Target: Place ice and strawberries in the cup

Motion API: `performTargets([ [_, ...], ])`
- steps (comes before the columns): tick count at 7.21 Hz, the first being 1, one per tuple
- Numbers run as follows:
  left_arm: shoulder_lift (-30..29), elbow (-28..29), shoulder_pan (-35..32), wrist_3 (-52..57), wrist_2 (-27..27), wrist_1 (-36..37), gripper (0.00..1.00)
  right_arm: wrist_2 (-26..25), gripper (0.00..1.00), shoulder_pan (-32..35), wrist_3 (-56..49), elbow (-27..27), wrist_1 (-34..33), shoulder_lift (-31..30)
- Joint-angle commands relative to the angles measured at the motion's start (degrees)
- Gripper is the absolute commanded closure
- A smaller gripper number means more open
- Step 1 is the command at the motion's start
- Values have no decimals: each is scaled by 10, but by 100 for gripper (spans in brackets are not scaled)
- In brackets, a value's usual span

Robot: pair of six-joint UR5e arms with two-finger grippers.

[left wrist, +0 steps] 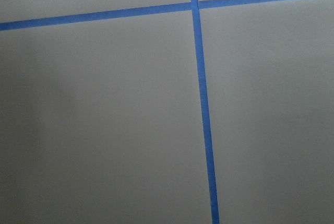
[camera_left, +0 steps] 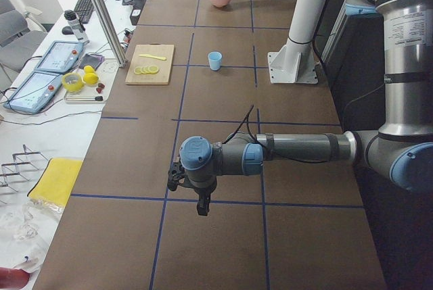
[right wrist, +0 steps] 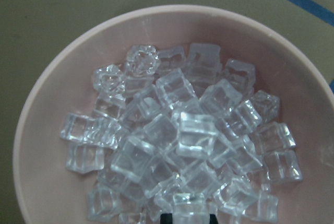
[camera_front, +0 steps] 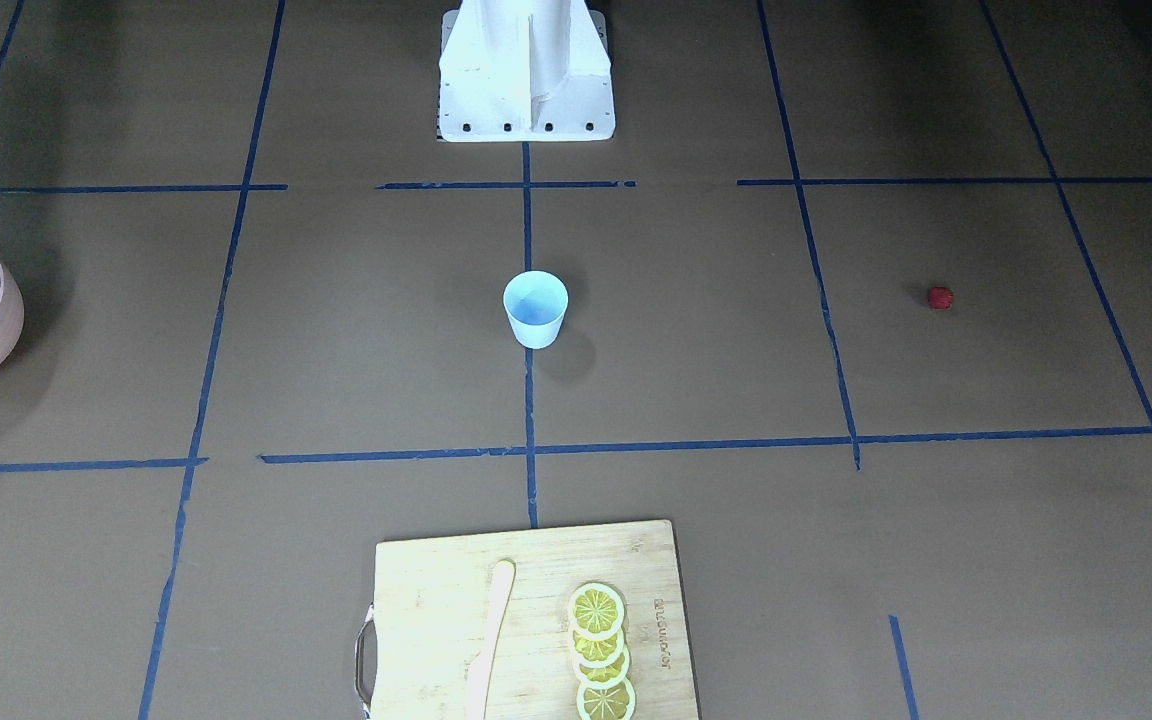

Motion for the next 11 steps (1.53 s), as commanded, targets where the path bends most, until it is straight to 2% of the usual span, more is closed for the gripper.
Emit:
performTargets([
  [1, 3, -2, 0, 0, 0, 0, 0, 1, 100, 2, 3, 56, -4, -36],
  [2, 6, -4, 0, 0, 0, 0, 0, 11, 100, 1, 31, 81, -7, -37],
  [4, 7, -7, 0, -1, 0, 0, 0, 60, 100, -11, 204, 132, 0, -22],
  [5, 7, -7, 0, 0, 0, 0, 0, 79, 99, -42, 313, 159, 0, 8],
  [6, 7, -7, 0, 0, 0, 0, 0, 75, 99, -97, 422, 172, 0, 58],
  [7, 7, -8, 0, 0, 0, 0, 0, 65, 98, -153, 565, 167, 0, 140],
  [9, 7, -12, 1, 0, 0, -1, 0, -25, 98, -289, 783, 142, -2, 287],
  [10, 7, -11, 1, 0, 0, -9, 0, -55, 98, -325, 874, 81, -2, 378],
  [11, 15, -10, 1, 0, 0, -28, 0, -94, 98, -351, 916, 31, 0, 434],
])
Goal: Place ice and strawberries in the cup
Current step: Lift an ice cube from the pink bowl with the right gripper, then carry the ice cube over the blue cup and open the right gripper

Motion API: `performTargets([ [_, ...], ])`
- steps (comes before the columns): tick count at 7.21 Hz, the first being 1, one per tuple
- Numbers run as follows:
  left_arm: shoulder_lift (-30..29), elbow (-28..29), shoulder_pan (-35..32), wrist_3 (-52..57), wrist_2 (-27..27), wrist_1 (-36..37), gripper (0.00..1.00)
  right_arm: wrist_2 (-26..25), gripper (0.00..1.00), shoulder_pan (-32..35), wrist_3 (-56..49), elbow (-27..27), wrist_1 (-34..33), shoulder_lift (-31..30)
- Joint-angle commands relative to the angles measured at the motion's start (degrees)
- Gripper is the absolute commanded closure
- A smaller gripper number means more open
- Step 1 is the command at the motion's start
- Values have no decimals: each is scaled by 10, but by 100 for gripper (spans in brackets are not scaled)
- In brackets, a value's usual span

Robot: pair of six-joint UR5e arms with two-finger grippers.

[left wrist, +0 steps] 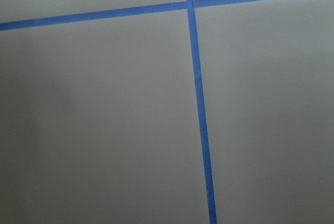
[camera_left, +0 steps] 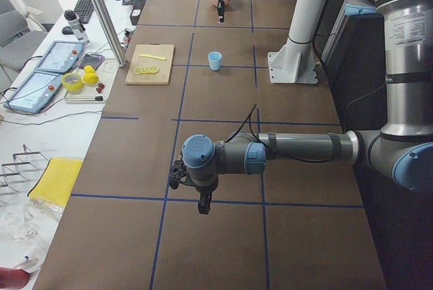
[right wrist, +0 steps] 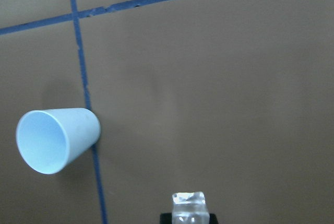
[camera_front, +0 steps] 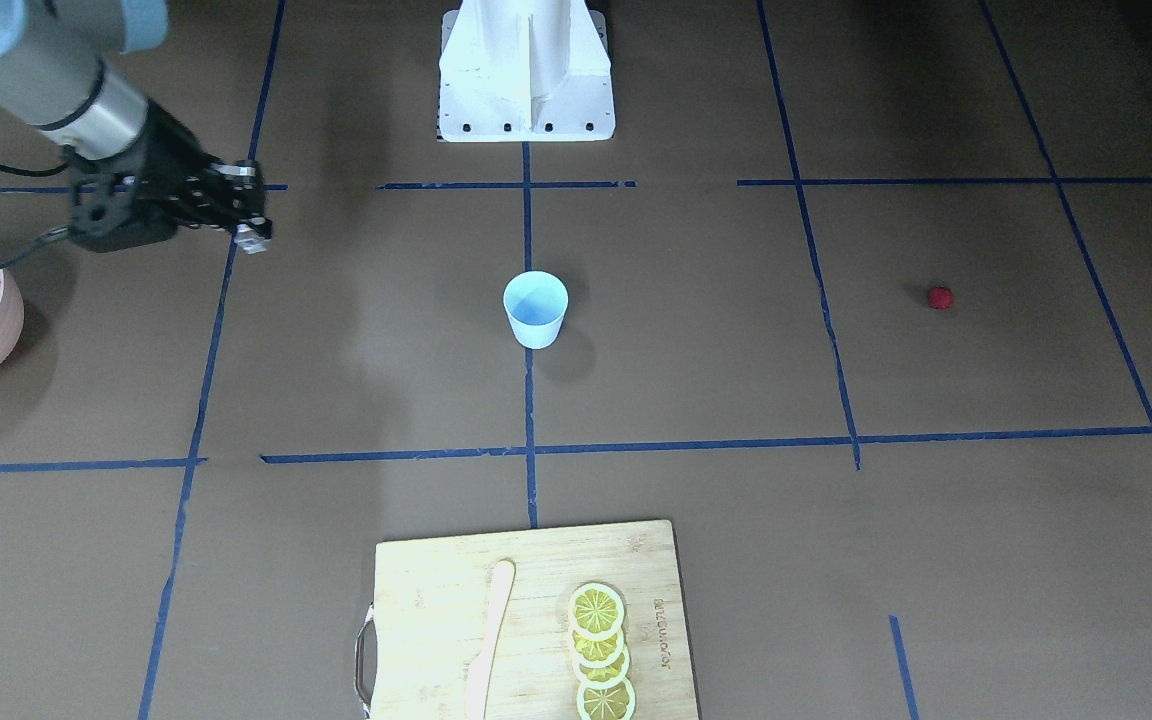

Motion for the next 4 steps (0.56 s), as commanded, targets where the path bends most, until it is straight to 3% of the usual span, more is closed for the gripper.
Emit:
performTargets([
  [1, 13, 1, 0, -1, 0, -32, 0, -86, 98, -62, 89, -95, 2, 115],
  [4, 14, 1, 0, 0, 0, -34, 0, -103, 92, -83, 103, -171, 25, 164],
])
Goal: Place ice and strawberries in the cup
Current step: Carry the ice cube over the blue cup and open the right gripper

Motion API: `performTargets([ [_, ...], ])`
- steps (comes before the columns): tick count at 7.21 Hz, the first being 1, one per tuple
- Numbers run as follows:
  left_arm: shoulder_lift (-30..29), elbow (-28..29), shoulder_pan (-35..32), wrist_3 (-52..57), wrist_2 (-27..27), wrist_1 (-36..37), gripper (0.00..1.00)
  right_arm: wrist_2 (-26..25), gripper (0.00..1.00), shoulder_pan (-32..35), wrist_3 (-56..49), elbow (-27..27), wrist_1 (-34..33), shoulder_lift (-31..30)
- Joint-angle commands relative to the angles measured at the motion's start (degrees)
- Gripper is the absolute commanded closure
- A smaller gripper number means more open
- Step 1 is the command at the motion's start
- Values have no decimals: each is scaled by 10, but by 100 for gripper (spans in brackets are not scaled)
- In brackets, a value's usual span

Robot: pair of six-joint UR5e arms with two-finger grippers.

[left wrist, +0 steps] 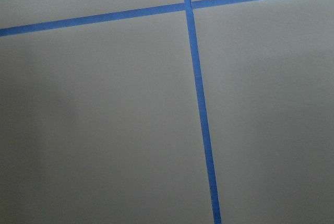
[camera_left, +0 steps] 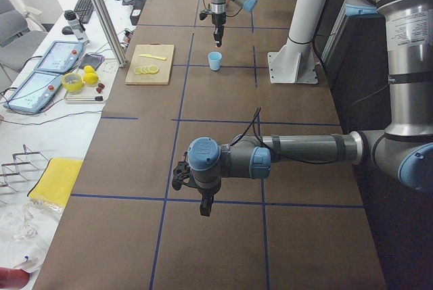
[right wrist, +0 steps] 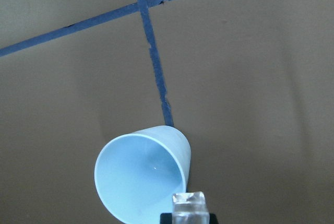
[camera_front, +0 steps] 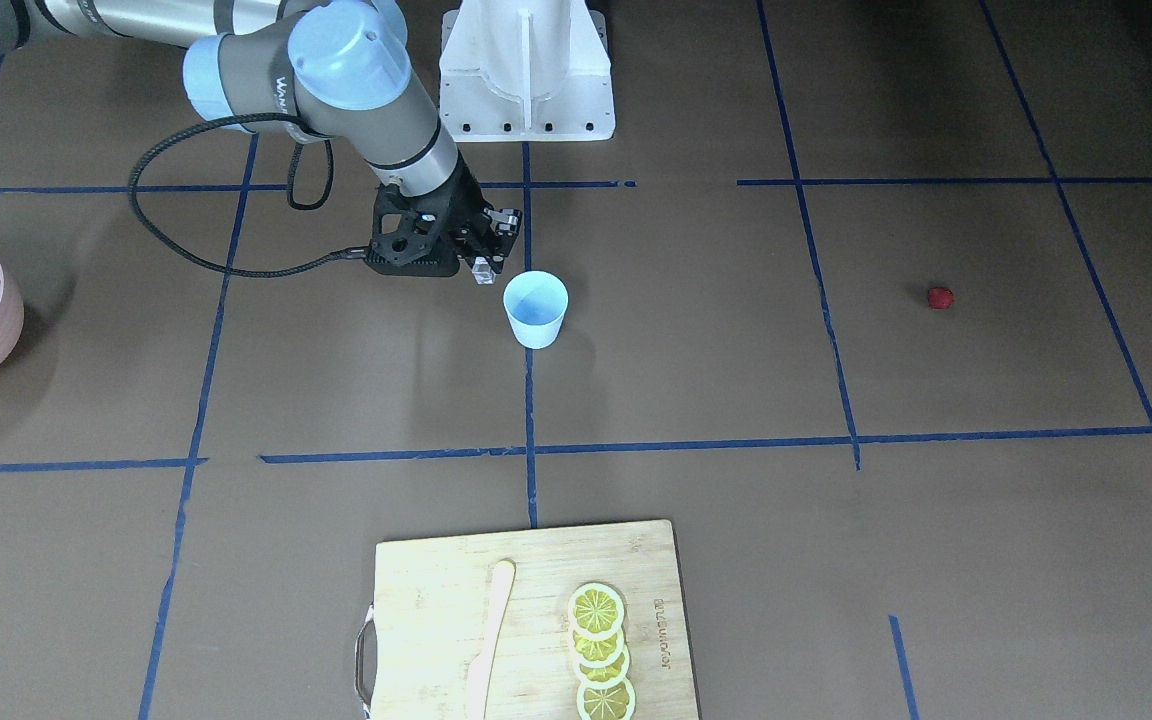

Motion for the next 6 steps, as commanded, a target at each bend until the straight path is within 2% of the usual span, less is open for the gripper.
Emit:
performTargets([
  [1, 1, 0, 0, 1, 0, -1, 0, -7, 78, -10, 10, -44, 25, 27],
  [2, 1, 0, 0, 0, 0, -1, 0, -7, 74, -10, 10, -45, 26, 27],
  [3, 1, 0, 0, 0, 0, -1, 0, -7, 52, -10, 10, -45, 26, 28],
  [4, 1, 0, 0, 0, 0, -1, 0, -7, 51, -10, 10, -45, 25, 31],
  [5, 1, -1, 0, 0, 0, -1, 0, -8, 44, -11, 10, -46, 25, 31],
  [6, 1, 0, 0, 0, 0, -1, 0, -8, 42, -10, 10, -46, 25, 33],
])
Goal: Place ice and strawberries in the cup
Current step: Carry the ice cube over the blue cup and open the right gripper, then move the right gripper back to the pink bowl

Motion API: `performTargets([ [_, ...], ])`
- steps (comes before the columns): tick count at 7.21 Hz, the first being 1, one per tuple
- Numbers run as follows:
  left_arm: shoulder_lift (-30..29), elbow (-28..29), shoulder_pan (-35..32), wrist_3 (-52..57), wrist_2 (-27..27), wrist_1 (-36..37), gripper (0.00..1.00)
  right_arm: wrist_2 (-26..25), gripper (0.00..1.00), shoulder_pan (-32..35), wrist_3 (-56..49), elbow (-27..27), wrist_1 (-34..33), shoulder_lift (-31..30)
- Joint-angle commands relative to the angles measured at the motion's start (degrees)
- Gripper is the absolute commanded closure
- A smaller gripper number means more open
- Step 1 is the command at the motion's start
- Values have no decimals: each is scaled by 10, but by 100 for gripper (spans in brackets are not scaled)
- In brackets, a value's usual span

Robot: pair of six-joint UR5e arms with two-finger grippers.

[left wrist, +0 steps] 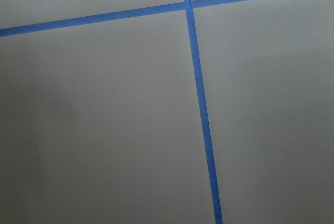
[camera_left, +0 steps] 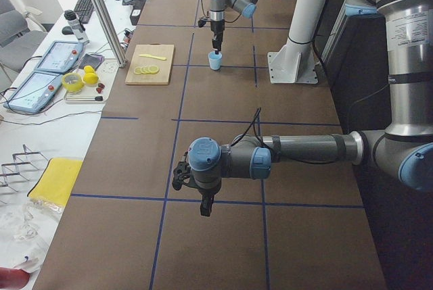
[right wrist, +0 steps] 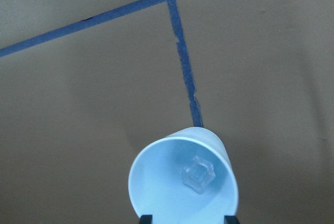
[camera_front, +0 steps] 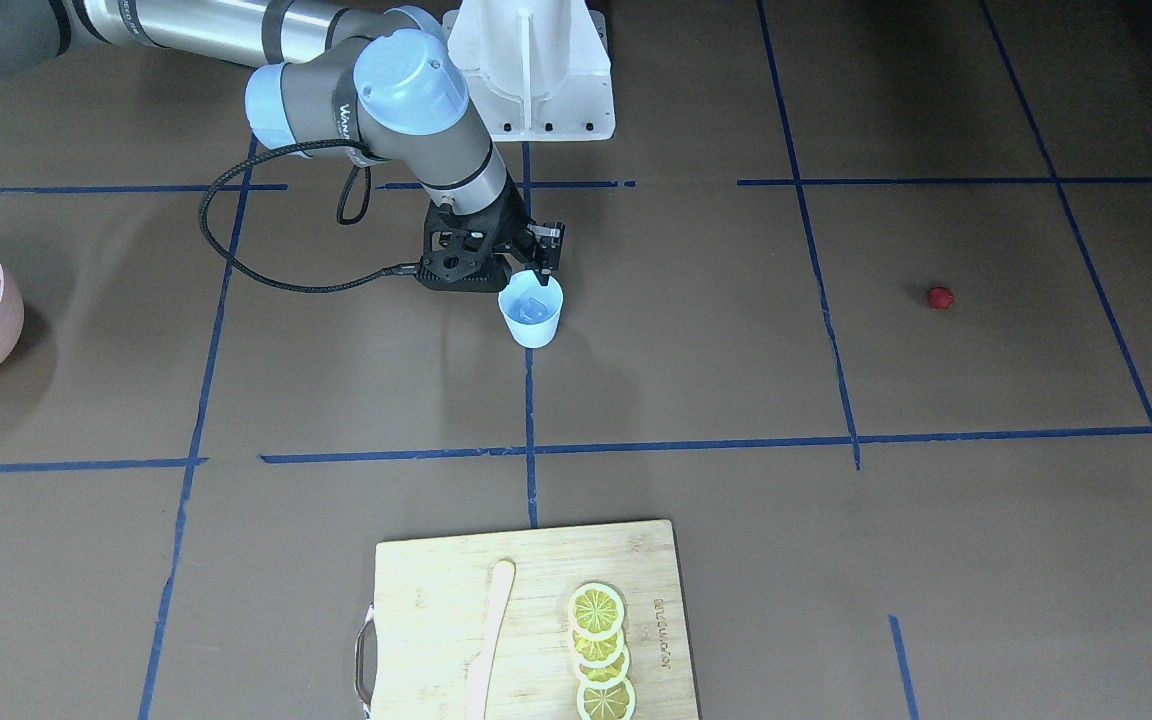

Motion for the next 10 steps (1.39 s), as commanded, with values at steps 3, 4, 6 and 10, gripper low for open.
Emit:
performTargets([
  [3, 6, -2, 0, 0, -3, -2, 0, 10, 28, 22, 9, 52, -8, -10],
  [4, 6, -1, 0, -2, -21, -2, 0, 25, 27, 39, 4, 132, -7, -92],
  [6, 7, -1, 1, -4, -22, -2, 0, 81, 27, 105, -27, 239, -4, -244],
  [10, 9, -1, 0, -4, -23, -2, 0, 150, 23, 260, -337, 267, -3, -495],
])
